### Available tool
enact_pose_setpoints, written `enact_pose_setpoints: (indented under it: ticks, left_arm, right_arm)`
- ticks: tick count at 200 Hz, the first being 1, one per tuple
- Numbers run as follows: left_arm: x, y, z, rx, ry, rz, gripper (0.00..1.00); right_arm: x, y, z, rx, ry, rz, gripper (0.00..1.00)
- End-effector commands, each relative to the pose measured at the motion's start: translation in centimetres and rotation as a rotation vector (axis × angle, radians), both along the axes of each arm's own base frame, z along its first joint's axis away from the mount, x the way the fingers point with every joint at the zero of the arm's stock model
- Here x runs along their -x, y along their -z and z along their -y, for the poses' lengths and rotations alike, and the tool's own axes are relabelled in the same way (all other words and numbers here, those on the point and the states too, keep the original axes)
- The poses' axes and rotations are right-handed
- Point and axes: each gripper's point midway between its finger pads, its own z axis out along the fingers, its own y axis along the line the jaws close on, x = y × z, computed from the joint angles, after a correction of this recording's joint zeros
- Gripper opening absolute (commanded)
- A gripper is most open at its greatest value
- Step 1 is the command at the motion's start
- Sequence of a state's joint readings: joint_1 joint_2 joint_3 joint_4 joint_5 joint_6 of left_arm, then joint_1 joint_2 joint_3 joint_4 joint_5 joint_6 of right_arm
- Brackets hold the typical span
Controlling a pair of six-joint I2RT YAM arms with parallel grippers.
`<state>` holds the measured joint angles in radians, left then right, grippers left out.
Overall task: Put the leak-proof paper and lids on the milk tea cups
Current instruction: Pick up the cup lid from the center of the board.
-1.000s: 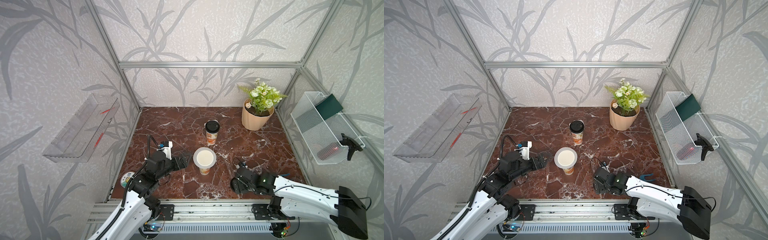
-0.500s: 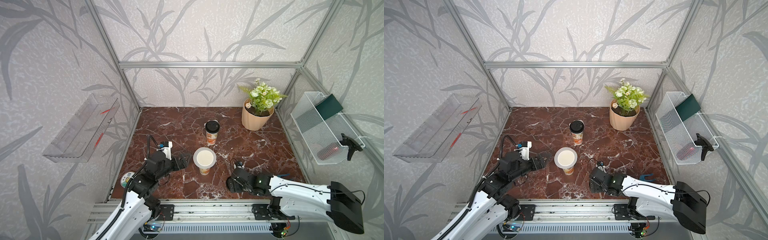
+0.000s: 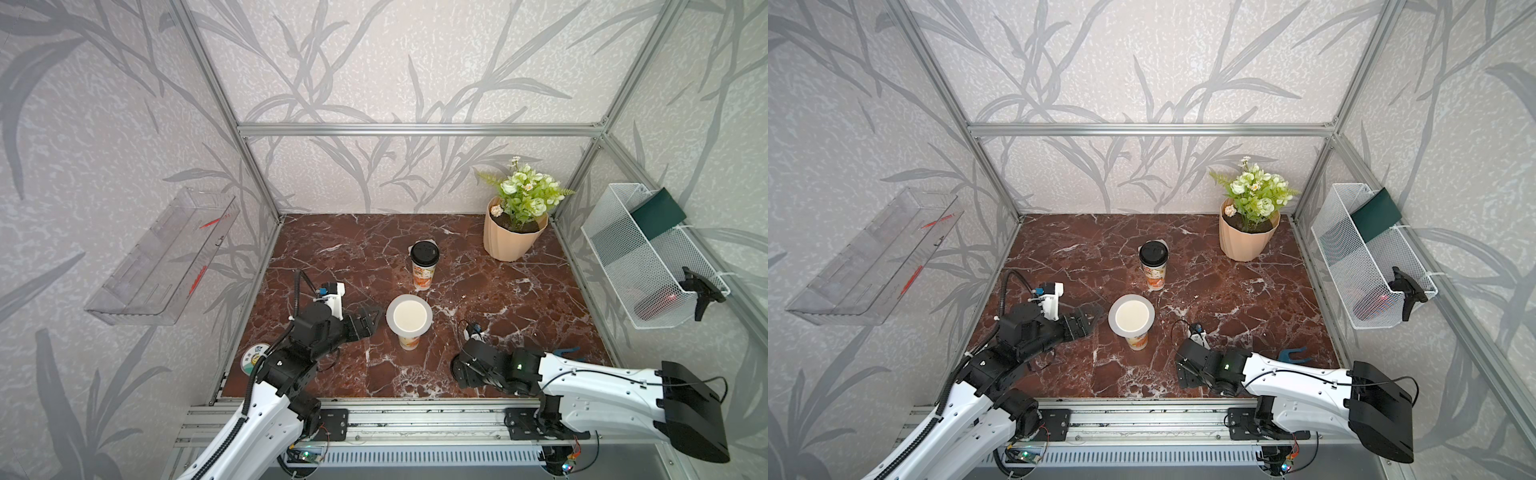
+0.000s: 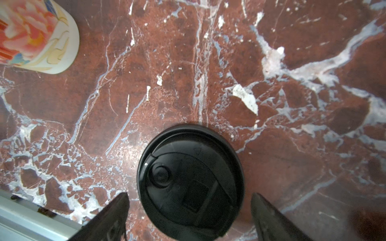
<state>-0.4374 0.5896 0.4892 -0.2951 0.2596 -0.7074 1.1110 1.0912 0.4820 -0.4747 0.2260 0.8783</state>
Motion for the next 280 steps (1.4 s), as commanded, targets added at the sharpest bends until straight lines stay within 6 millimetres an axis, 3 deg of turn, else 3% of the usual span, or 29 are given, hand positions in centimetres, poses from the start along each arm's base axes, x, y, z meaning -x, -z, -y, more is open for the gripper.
enact_pose_setpoints:
  ticks: [1, 57, 153, 187, 221, 280]
  left_arm:
    - [-0.1, -0.8, -0.2, -0.004, -0.004, 0.024, 0.99]
    - [-0.1, -0.8, -0.1, -0.001, -0.001, 0.026, 0.99]
    - [-0.1, -0.7, -0.1, -0.002, 0.000, 0.024, 0.99]
    - [-0.1, -1.1, 0.1, 0.026, 0.005, 0.034, 0.99]
    - [-0.4, -2.0, 0.8, 0.101, 0.017, 0.082, 0.99]
    - [-0.7, -4.0, 1.1, 0.127, 0.027, 0.148, 0.99]
  right_arm:
    - [-0.6, -0.4, -1.0, -0.023, 0.018, 0.026, 0.89]
    - [-0.7, 0.2, -2.2, -0.014, 0.005, 0.027, 0.85]
    - [-0.3, 2.5, -0.9, 0.165, -0.024, -0.003, 0.79]
    - [-0.6, 1.6, -0.4, 0.189, -0.032, 0.023, 0.72]
    - [-1.8, -2.3, -0.1, 0.137, -0.026, 0.137, 0.71]
    - [-4.9, -15.3, -1.1, 0.004, -0.122, 0.366, 0.68]
